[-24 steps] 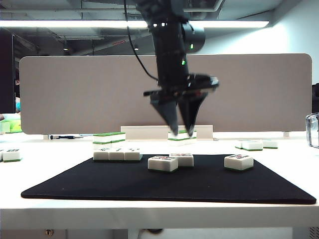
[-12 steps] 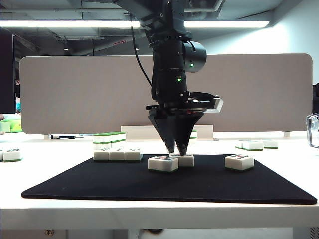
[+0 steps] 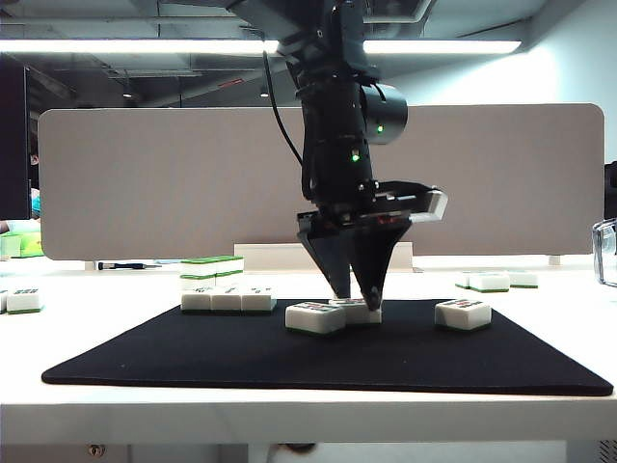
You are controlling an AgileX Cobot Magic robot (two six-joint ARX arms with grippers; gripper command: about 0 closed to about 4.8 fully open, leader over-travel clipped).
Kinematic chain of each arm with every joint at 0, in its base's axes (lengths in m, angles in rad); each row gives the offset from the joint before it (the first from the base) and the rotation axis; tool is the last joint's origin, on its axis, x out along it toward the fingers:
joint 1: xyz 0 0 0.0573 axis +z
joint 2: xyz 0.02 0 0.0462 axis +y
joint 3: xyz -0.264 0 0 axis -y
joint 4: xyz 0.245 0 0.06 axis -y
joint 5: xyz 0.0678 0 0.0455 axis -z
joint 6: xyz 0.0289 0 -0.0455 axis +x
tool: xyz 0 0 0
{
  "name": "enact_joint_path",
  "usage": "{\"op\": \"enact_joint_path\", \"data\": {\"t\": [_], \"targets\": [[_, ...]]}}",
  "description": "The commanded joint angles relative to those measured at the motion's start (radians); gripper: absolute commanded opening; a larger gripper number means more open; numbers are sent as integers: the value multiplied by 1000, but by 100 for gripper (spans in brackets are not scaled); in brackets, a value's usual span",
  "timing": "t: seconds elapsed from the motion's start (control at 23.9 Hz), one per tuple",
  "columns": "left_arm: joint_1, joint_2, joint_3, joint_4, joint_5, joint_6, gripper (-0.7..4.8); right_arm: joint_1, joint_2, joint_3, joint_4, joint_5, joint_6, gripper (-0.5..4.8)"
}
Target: Align six mahjong tiles in a row on the table.
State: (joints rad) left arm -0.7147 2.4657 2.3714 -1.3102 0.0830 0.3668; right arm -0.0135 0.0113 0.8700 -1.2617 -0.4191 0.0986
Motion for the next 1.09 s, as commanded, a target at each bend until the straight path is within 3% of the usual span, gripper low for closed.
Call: {"op": "enact_joint_path", "data": {"t": [0.04,0.08,0.17,0.38,0.46,0.63,0.84,1.09], "targets": [[-3,11,0,-7,0,2,260,0,-11,3,15,1,-2,-1],[-3,12,0,-4,-4,0,247,0,-11,3,15,2,-2,-1],[-3,12,0,-5,-5,-2,172,0,-11,3,16,2,-2,-1],[0,11,4,2,-153,-184,173,0,-11,3,16,2,-2,-1],[10,11,4,6,-248,-296,173,0,-11,3,16,2,-2,-1],[44,11,4,47,-263,-587,173,0,-11,3,16,2,-2,-1],[73,11,4,75,-259,-767,174,0,-11,3,16,2,-2,-1],[93,11,4,76,-254,-835,174,0,-11,3,15,2,-2,-1]]}}
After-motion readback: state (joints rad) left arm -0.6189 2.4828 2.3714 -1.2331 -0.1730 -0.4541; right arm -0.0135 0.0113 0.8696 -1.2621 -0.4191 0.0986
